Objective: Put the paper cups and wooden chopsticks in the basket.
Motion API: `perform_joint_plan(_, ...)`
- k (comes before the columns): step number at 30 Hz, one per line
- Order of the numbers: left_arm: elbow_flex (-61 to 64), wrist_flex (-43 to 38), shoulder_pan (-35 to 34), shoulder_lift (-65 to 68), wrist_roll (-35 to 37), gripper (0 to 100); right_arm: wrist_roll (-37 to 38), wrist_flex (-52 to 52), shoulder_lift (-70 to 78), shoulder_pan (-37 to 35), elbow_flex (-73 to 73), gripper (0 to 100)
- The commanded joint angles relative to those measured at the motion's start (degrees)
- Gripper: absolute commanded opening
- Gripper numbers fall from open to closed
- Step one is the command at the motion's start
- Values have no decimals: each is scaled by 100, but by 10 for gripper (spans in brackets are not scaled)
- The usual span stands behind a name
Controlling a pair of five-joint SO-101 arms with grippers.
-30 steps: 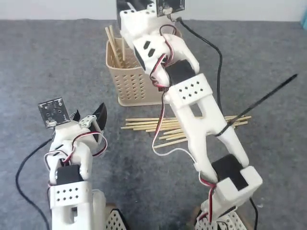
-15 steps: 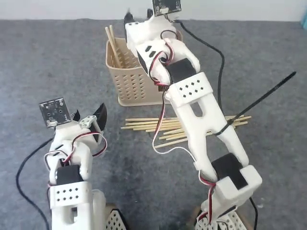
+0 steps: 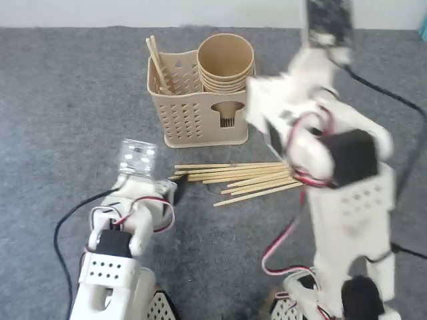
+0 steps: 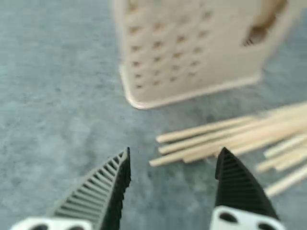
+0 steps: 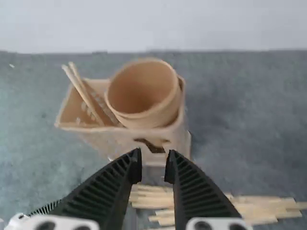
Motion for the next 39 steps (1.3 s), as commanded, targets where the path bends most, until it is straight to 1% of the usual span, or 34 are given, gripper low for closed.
perform_joint_plan(1, -259, 527, 712, -9, -105, 276, -53, 1103, -303, 778, -132, 86)
perform_joint_plan(6, -479, 897, 1240, 9, -229, 276, -18, 910, -673, 2035, 1679, 86)
perform_joint_plan(8, -646, 1011, 1354, 220, -422, 276, 290, 646, -866, 2369, 2505, 86)
perform_joint_plan(11, -998, 1011, 1512, 914, -519, 276, 774, 207, -1191, 2782, 3754, 86)
perform_joint_plan(14, -1473, 993, 1732, 1846, -536, 276, 976, -523, -1508, 3196, 5081, 86)
perform_joint_plan(17, -1895, 985, 2075, 2664, -976, 276, 993, -1437, -1754, 3600, 6356, 86)
perform_joint_plan(20, -2290, 985, 2514, 3349, -1284, 276, 1002, -2369, -1833, 3767, 7481, 86)
perform_joint_plan(23, -2747, 844, 2848, 3974, -1319, 276, 1002, -3125, -1833, 3767, 8325, 86)
perform_joint_plan(25, -3073, 712, 2989, 4440, -1319, 276, 1002, -3574, -1833, 3758, 8738, 86)
perform_joint_plan(27, -3442, 633, 3095, 4993, -1319, 276, 1002, -3793, -1842, 3802, 8923, 86)
perform_joint_plan(36, -5429, 659, 3613, 7578, -1407, 274, 1002, -3758, -1886, 3811, 8923, 86)
perform_joint_plan(39, -6053, 659, 3640, 8255, -1741, 225, 1002, -3758, -1886, 3811, 8923, 86)
